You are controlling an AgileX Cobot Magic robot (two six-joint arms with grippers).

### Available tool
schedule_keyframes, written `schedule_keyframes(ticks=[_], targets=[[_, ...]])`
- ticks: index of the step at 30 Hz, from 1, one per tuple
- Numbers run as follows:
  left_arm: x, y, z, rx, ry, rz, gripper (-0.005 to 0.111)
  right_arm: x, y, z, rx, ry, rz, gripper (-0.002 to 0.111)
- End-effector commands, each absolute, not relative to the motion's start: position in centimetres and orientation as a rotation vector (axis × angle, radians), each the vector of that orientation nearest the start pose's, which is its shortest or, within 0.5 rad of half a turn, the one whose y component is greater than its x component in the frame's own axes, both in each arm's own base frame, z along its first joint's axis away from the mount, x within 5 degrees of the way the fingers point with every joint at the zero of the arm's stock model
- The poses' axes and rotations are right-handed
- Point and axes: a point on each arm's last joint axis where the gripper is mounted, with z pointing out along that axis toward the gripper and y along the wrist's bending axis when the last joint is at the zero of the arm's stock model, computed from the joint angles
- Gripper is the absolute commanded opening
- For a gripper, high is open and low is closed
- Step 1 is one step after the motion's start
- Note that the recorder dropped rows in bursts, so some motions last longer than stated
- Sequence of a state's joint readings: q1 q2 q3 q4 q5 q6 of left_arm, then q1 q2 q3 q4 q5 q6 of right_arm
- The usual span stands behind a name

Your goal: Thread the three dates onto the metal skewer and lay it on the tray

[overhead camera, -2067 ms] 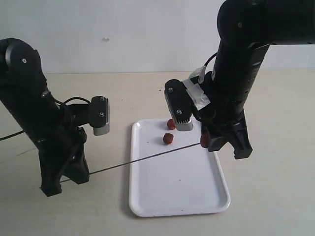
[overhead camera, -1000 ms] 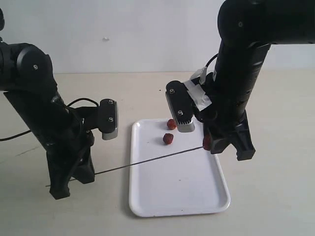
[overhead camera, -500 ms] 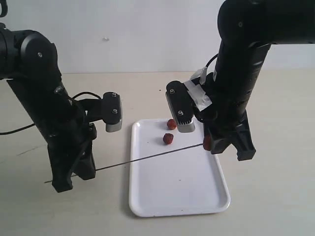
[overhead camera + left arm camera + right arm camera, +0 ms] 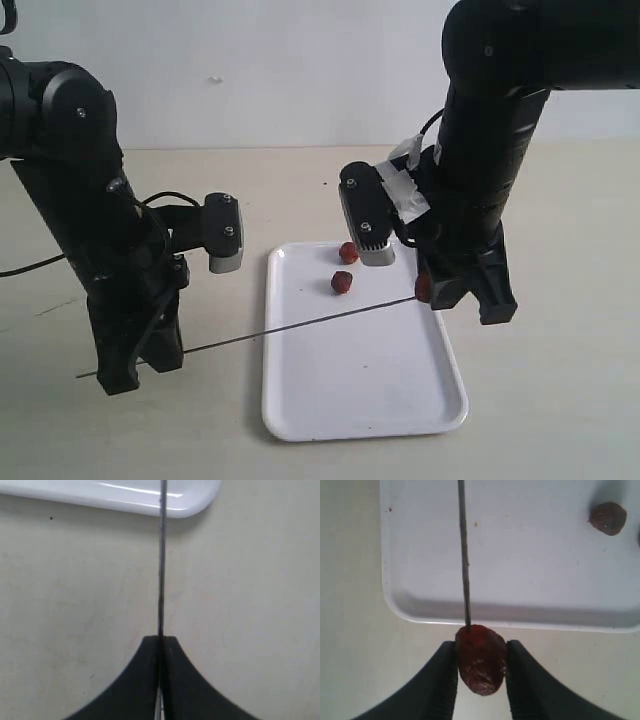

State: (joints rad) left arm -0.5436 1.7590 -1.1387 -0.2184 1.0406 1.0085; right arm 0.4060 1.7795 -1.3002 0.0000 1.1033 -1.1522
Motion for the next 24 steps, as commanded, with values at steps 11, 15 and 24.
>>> schedule_keyframes(ticks=[11, 15, 24], targets=[[26.5, -18.6, 20.1, 1.997, 2.301, -0.326, 0.0, 31.2, 13.7, 22.7, -2.135, 2.193, -0.007, 0.032], [26.8, -19.0, 20.6, 1.969, 2.288, -0.352, 0.0, 31.2, 13.8, 22.7, -2.139, 2.194, -0.003, 0.032], [26.5, -18.9, 20.7, 1.996, 2.3, -0.363, 0.0, 30.4, 16.7, 22.7, -2.21, 2.043, -0.079, 0.032]])
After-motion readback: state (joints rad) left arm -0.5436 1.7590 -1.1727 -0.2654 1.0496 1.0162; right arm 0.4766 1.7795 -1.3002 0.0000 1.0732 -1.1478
